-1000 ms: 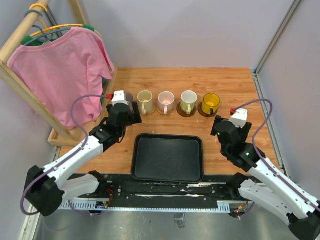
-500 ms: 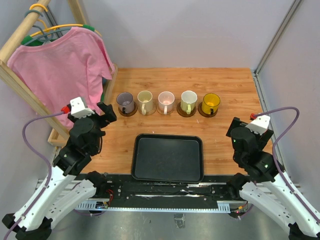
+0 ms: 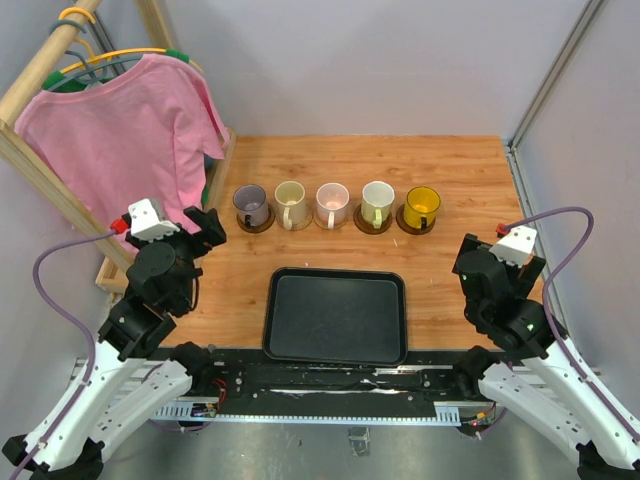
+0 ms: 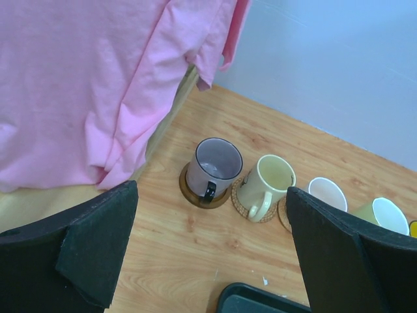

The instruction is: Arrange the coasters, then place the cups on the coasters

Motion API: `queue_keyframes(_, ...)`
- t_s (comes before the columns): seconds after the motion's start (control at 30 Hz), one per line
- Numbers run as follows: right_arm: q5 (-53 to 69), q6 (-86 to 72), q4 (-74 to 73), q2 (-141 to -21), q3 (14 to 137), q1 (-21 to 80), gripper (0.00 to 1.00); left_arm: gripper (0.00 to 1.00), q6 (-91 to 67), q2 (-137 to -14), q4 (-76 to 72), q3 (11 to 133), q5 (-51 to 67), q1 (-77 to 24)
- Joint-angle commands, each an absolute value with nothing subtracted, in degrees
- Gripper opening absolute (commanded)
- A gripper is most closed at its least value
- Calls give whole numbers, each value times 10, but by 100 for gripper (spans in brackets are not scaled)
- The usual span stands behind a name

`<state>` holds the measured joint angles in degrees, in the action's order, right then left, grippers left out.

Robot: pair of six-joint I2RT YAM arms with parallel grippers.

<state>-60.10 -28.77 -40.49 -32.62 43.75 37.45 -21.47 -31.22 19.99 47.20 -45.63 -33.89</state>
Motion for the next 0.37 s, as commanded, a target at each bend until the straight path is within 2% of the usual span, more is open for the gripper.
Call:
queue_keyframes(0.0,-613,-301,-413,-324,453,365,99,100,-214,-307,189,467,-465,-341)
queue_keyframes(0.33,-613,-301,-413,-318,447,365,99,100,-225,-319,195,464,-494,-341)
